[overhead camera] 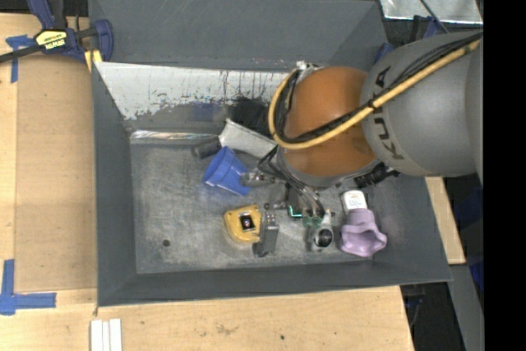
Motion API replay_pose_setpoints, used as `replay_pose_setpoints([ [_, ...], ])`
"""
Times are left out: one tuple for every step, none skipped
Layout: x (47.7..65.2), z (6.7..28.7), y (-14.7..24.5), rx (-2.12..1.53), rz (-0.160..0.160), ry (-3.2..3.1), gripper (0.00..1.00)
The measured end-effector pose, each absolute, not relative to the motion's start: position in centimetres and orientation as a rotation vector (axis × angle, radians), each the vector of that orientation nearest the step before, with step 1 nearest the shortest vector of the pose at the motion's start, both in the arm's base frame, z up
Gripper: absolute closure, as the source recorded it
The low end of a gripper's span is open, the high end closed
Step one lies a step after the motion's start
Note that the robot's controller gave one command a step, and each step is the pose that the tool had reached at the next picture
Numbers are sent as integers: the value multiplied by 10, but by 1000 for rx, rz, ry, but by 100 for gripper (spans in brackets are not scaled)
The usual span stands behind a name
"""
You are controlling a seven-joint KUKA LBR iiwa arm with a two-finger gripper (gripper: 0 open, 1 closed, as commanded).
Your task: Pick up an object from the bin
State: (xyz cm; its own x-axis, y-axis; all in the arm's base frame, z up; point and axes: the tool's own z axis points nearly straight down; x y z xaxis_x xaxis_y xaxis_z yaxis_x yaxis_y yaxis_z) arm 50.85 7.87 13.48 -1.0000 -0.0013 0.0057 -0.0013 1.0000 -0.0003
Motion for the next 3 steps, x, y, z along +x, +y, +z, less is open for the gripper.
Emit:
replay_pose_setpoints([
  [511, 138, 79, 0, -1, -3144, 0],
  [518, 76, 96, 218, -3, -3139, 100],
  [518, 76, 96, 217, -4, -3139, 100],
])
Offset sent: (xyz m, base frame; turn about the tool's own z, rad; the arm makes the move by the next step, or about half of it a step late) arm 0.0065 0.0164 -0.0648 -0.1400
